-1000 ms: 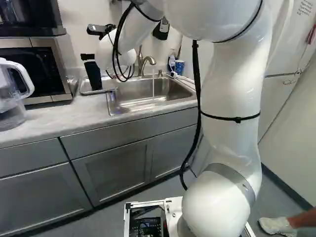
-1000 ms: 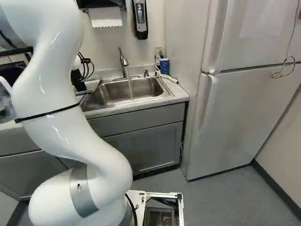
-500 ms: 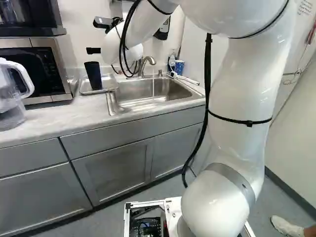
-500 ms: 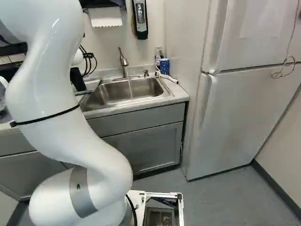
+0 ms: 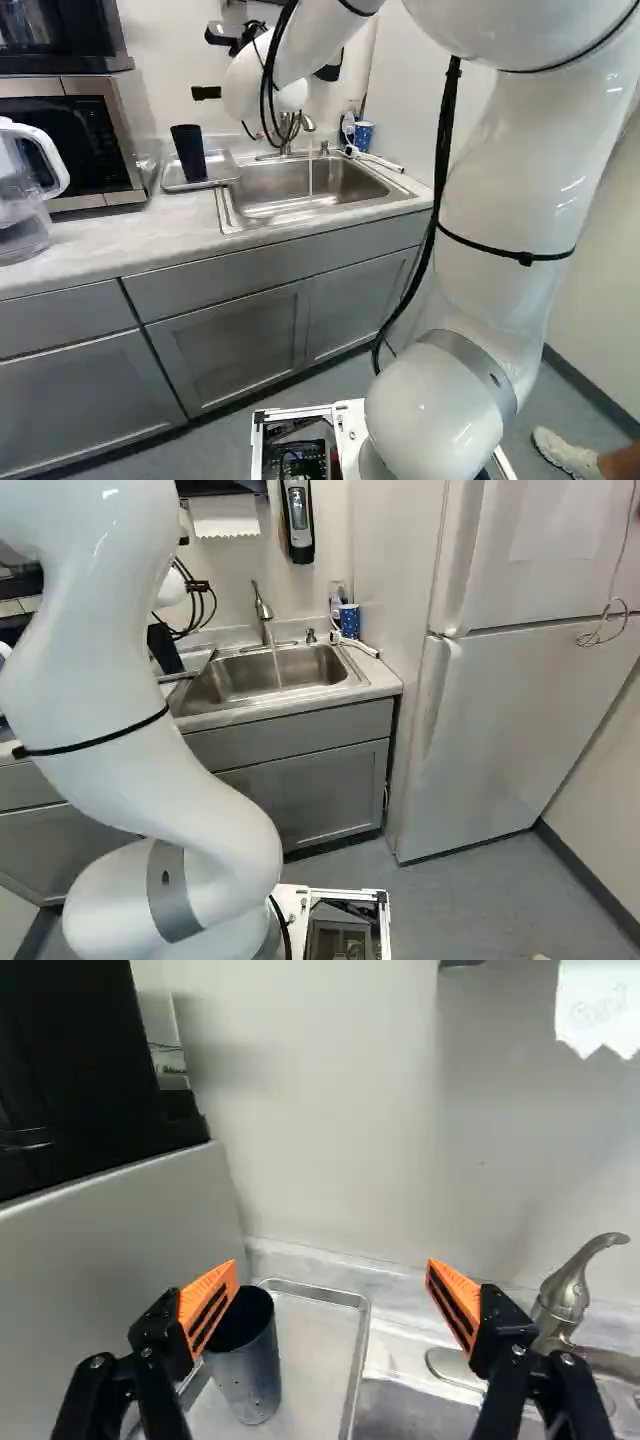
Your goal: Rinse the cup and place it in the tray
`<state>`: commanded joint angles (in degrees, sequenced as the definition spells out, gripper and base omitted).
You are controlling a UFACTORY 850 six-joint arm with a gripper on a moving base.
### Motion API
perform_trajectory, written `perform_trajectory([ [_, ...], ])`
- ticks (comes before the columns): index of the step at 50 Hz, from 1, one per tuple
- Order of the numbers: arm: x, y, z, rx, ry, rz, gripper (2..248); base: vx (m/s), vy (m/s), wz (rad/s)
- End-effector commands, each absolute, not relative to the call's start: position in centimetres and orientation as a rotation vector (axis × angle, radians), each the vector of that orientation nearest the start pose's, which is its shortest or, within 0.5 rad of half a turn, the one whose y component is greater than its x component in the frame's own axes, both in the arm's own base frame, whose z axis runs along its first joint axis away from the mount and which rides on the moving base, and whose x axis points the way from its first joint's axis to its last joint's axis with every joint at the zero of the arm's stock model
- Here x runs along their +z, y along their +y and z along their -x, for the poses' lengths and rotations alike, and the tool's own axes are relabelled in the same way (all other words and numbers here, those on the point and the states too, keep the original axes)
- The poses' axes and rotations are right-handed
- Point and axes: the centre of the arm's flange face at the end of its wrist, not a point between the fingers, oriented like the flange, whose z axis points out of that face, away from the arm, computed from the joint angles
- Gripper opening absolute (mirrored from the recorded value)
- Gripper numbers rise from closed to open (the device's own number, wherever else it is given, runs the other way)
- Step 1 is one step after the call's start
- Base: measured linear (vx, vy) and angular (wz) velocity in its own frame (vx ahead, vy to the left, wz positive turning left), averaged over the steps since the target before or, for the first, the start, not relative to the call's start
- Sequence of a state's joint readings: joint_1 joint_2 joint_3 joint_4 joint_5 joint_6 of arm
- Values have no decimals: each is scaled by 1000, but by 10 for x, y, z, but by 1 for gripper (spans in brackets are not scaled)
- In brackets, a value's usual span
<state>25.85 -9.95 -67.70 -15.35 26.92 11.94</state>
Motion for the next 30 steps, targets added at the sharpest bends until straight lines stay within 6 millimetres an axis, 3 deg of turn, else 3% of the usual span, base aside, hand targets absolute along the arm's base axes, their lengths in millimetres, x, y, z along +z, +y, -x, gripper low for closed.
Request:
perform_trajectory([
  [30,664,219,-547,-1854,-527,2105,247,0,0,0],
])
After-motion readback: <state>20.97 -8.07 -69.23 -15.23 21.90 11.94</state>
